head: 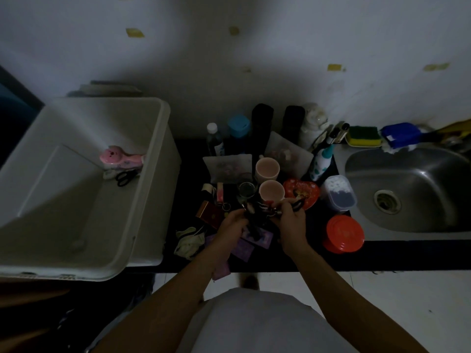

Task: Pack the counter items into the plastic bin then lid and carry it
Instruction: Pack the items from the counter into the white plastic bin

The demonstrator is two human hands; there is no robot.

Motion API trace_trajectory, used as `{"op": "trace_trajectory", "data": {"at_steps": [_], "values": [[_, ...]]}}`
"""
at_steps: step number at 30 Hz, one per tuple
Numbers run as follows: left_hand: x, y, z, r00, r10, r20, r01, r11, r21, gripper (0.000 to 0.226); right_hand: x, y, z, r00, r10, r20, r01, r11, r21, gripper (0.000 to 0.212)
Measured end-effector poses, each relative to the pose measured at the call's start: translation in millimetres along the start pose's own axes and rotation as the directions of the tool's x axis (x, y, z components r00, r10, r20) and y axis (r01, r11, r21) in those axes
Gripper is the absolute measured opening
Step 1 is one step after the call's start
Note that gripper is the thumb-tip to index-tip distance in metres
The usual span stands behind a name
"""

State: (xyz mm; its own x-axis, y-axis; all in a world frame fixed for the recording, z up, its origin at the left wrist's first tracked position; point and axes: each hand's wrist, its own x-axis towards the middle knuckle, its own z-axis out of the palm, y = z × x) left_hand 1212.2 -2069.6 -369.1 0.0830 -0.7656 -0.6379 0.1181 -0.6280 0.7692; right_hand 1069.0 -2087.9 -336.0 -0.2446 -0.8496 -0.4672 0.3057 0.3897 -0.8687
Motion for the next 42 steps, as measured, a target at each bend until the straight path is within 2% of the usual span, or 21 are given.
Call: {"op": "trace_trajectory", "data": {"at_steps": [4,7,11,17,19,21,23,25,30,33,37,42], "values": [[-4.2,7.3,3.6,1.000,0.012,-0.015,-0.012,1.000,-0.009,0.031,-1.3,-13.1,3.6,0.999,0.037,0.021,-0.038,0.995,0.091,0.018],[-8.1,15.6,5.0,0.999,0.033,-0.013,-0.033,0.999,-0.003,0.024,0.3,-18.2,6.5,0.995,0.096,0.016,-0.097,0.981,0.165,0.016],[-13.5,31.2,3.9,1.000,0.016,-0.026,-0.019,0.994,-0.108,0.011,4.0,-19.2,12.5,0.988,0.152,0.030,-0.155,0.963,0.219,0.015],[-22.5,47.7,1.0,0.999,-0.040,-0.017,0.035,0.970,-0.239,0.025,-1.4,-26.3,26.5,0.985,0.154,0.083,-0.168,0.965,0.201,0.021],[-24.3,51.0,-1.8,0.996,-0.081,0.025,0.084,0.936,-0.343,0.029,-0.4,-26.0,31.9,0.982,0.164,0.094,-0.179,0.968,0.174,0.020],[-28.2,58.5,-5.4,0.994,-0.060,0.087,0.091,0.903,-0.420,0.034,-2.6,-27.6,39.1,0.979,0.147,0.142,-0.171,0.970,0.170,0.013],[-30.2,66.6,-9.2,0.993,-0.021,0.114,0.071,0.889,-0.453,0.037,-6.8,-32.0,45.3,0.974,0.106,0.202,-0.143,0.974,0.177,0.022],[-32.9,77.8,-15.3,0.992,0.025,0.126,0.033,0.899,-0.437,0.034,-12.5,-41.1,54.4,0.969,0.071,0.237,-0.113,0.979,0.167,0.011],[-36.6,113.1,-43.8,0.982,0.173,0.082,-0.133,0.925,-0.356,0.026,-29.1,-69.1,92.6,0.961,0.114,0.252,-0.176,0.954,0.242,0.024],[-45.2,141.9,-66.6,0.963,0.265,0.051,-0.231,0.908,-0.351,0.018,-34.5,-83.0,119.3,0.953,0.063,0.295,-0.146,0.952,0.269,0.025],[-51.8,172.6,-99.3,0.945,0.326,0.011,-0.300,0.883,-0.361,0.018,-38.8,-94.3,158.6,0.938,0.005,0.347,-0.135,0.926,0.352,0.028],[-56.2,198.7,-143.5,0.932,0.362,-0.019,-0.336,0.843,-0.420,0.024,-46.0,-98.5,205.0,0.897,0.034,0.441,-0.199,0.922,0.332,0.029]]}}
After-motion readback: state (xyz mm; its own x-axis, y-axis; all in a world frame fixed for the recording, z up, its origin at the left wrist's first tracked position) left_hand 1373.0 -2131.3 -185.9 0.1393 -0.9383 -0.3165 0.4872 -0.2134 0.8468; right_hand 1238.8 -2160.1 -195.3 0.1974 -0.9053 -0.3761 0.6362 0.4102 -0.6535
